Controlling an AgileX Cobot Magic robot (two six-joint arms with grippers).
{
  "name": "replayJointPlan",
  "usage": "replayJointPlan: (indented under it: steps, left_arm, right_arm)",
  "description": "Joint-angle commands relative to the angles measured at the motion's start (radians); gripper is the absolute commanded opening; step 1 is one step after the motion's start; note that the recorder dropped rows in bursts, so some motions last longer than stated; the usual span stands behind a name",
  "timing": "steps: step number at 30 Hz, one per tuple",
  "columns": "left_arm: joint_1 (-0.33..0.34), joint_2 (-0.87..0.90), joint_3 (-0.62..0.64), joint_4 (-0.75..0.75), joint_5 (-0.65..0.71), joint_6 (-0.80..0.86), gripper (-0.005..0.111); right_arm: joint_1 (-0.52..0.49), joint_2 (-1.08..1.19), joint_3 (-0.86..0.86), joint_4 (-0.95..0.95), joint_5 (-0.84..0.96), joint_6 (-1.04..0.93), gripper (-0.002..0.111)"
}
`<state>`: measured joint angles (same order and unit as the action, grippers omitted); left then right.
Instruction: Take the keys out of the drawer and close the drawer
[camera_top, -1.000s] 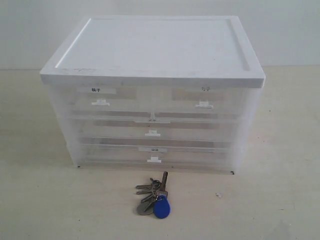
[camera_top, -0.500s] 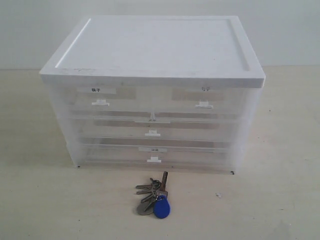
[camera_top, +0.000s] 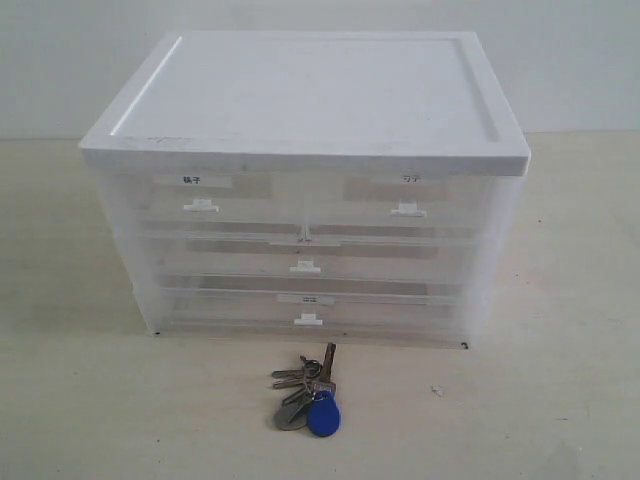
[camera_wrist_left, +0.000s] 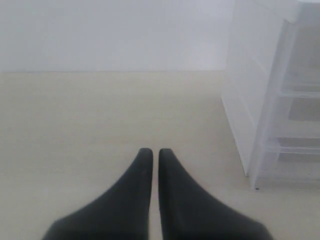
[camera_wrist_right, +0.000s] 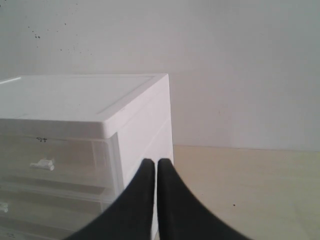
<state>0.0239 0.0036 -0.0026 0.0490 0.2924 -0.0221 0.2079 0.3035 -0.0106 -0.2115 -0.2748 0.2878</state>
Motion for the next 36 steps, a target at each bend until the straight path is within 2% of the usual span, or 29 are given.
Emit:
replayJointPlan:
  steps: [1, 8, 12, 17, 22, 27, 31, 36]
  left_arm:
    - [0.005, -0.004, 0.003, -0.003, 0.001, -0.008, 0.004]
    - [0.005, -0.004, 0.003, -0.003, 0.001, -0.008, 0.004]
    - [0.005, -0.004, 0.003, -0.003, 0.001, -0.008, 0.004]
    - [0.005, -0.004, 0.003, -0.003, 0.001, -0.008, 0.004]
    - [0.005, -0.004, 0.003, -0.003, -0.001, -0.008, 0.004]
    - [0.005, -0.004, 0.003, -0.003, -0.003, -0.008, 0.004]
    - [0.005, -0.004, 0.003, -0.003, -0.003, -0.008, 0.004]
    - [0.005, -0.004, 0.003, -0.003, -0.003, -0.008, 0.004]
  right_arm:
    - [0.0, -0.003, 0.002, 0.0, -0.001, -0.003, 0.0]
    - [0.0, -0.007, 0.011, 0.0, -0.016, -0.003, 0.0]
    - [0.0, -0.081, 0.011, 0.0, 0.139, -0.003, 0.0]
    - [0.0, -0.263, 0.011, 0.0, 0.25, -0.009, 0.0]
    - [-0.008, -0.303, 0.011, 0.002, 0.317, -0.197, 0.0]
    - [-0.088, -0.303, 0.011, 0.104, 0.385, -0.382, 0.0]
    - [-0.198, -0.303, 0.011, 0.154, 0.453, -0.387, 0.0]
    - [-0.219, -0.303, 0.011, 0.154, 0.557, -0.367, 0.0]
